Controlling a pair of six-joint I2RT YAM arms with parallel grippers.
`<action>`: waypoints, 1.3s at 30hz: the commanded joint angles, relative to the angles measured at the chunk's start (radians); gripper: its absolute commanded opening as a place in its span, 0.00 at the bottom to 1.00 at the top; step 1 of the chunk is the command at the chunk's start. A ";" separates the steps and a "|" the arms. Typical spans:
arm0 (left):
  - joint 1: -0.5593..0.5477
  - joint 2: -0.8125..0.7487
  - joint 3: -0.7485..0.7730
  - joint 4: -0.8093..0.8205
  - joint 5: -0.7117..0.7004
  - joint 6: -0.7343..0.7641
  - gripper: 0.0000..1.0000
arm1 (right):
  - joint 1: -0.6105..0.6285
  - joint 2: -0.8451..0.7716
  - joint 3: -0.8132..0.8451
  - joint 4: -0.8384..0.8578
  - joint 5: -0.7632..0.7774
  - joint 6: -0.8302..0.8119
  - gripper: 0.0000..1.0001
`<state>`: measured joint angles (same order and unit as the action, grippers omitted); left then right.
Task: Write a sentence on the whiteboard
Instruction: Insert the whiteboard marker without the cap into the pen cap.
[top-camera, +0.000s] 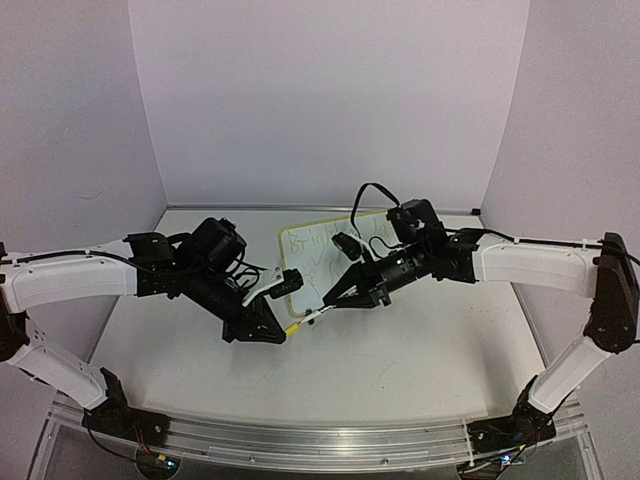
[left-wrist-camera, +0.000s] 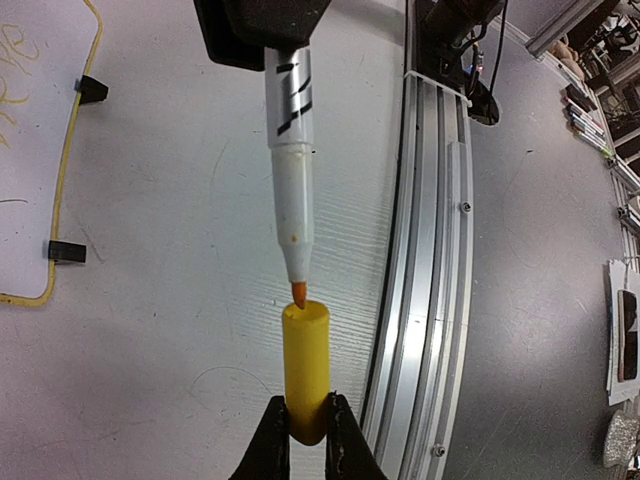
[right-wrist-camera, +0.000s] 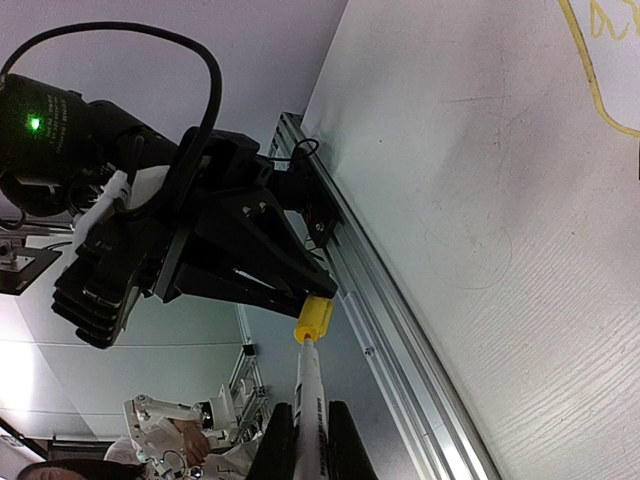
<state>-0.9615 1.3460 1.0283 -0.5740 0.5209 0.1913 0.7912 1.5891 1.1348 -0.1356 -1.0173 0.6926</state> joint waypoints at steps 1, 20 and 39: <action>-0.005 -0.011 0.016 0.026 0.014 0.014 0.00 | 0.013 0.020 0.046 0.025 -0.021 0.003 0.00; -0.005 -0.005 0.030 0.032 0.048 0.002 0.00 | 0.088 0.117 0.096 0.064 -0.028 0.014 0.00; -0.005 -0.036 0.072 0.135 0.146 -0.064 0.00 | 0.161 0.172 0.140 0.121 -0.083 0.015 0.00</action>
<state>-0.9613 1.3460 1.0279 -0.6559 0.6146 0.1279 0.8997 1.7390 1.2177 -0.1072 -1.0581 0.7004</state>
